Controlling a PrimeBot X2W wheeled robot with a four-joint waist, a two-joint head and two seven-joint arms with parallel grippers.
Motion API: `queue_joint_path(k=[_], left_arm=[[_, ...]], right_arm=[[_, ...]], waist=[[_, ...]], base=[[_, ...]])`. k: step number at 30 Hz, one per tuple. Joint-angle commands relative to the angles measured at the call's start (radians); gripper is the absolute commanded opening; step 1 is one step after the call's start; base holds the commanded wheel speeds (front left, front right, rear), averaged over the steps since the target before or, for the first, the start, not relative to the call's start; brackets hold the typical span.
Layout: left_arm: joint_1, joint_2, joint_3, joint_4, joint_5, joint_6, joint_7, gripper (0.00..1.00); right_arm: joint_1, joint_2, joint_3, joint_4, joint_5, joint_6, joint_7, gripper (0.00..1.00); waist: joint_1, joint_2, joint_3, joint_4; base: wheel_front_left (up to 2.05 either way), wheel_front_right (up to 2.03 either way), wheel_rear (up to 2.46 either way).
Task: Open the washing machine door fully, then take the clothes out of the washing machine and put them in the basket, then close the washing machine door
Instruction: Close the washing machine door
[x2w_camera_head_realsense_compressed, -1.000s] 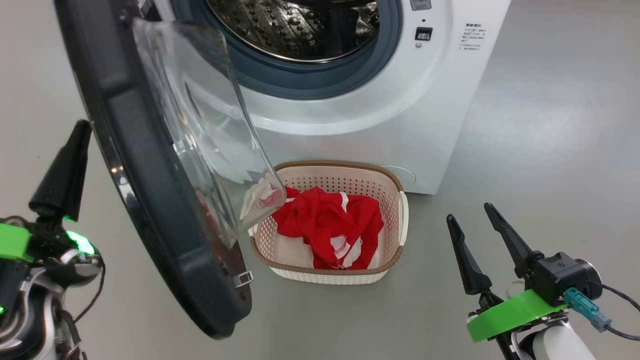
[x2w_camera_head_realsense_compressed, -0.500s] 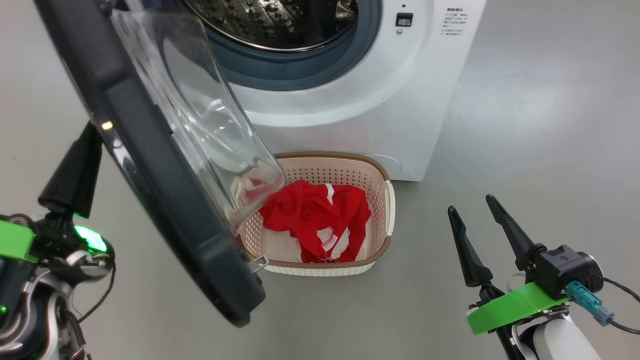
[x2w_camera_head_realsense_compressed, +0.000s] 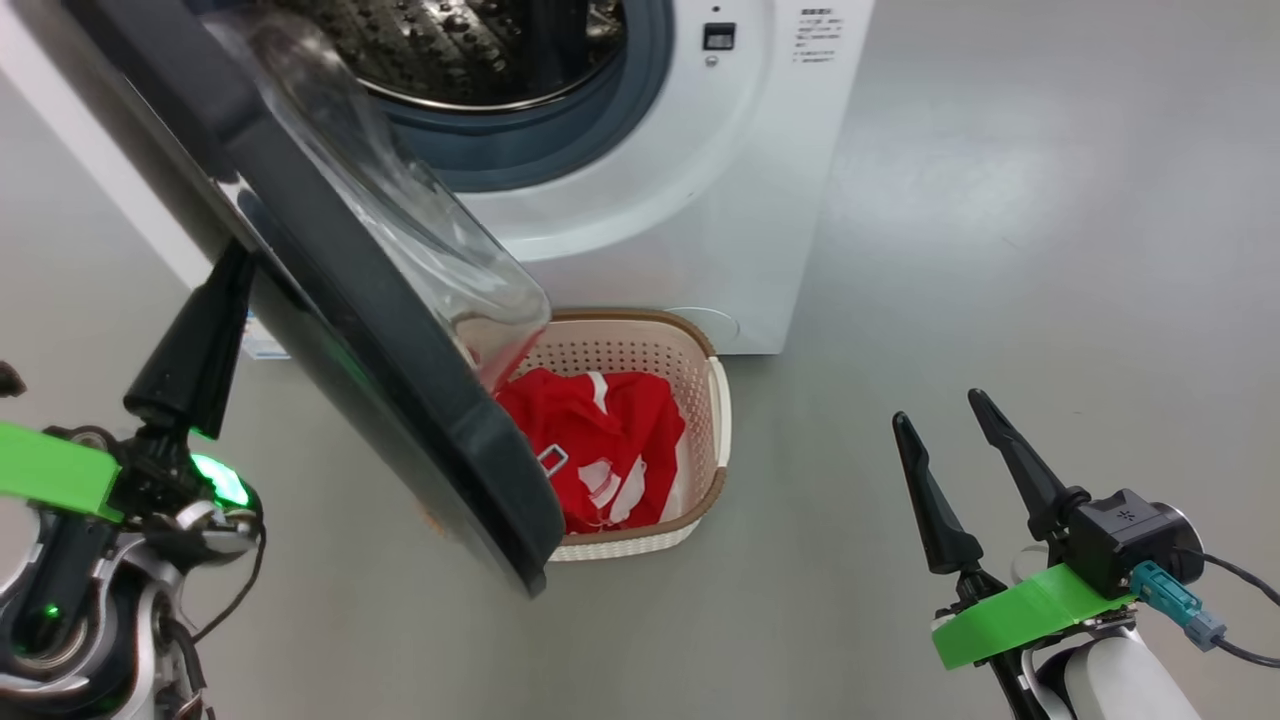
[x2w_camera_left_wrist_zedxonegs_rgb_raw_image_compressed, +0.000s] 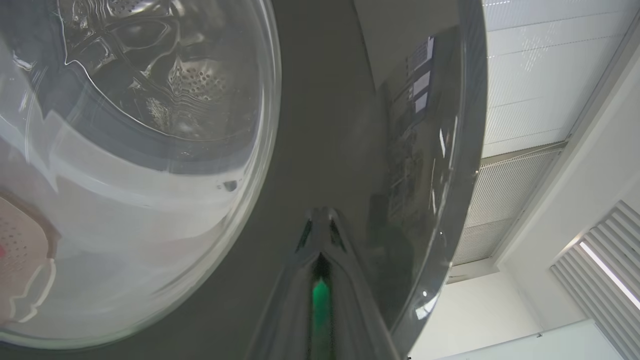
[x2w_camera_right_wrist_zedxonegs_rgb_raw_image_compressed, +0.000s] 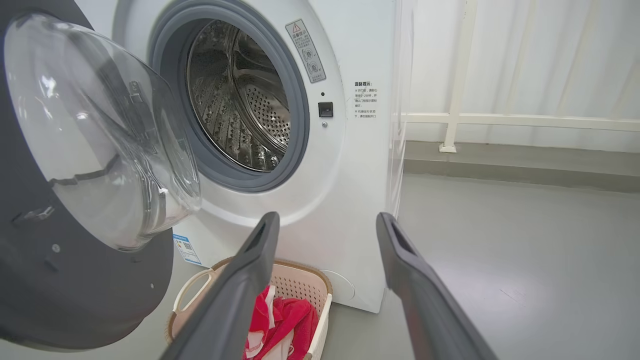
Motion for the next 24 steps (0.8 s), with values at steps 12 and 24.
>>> queue_joint_path(k=[12,24], left_arm=[[-0.075,0.012,-0.031,0.065,0.066,-0.058,-0.064,0.00],[-0.185,0.008,-0.042,0.177,0.062,-0.092,-0.138,0.00]], right_arm=[[-0.028,0.002,0.035,-0.017,0.015,0.000,-0.006,1.00],[-0.039,0.002,0.037,-0.018,0.015,0.000,-0.006,1.00]], waist=[[0.0000,0.0000,-0.004,-0.090],[0.0000,0.0000,0.015,-0.128]], base=[[0.00,0.00,0.00],[0.00,0.00,0.00]])
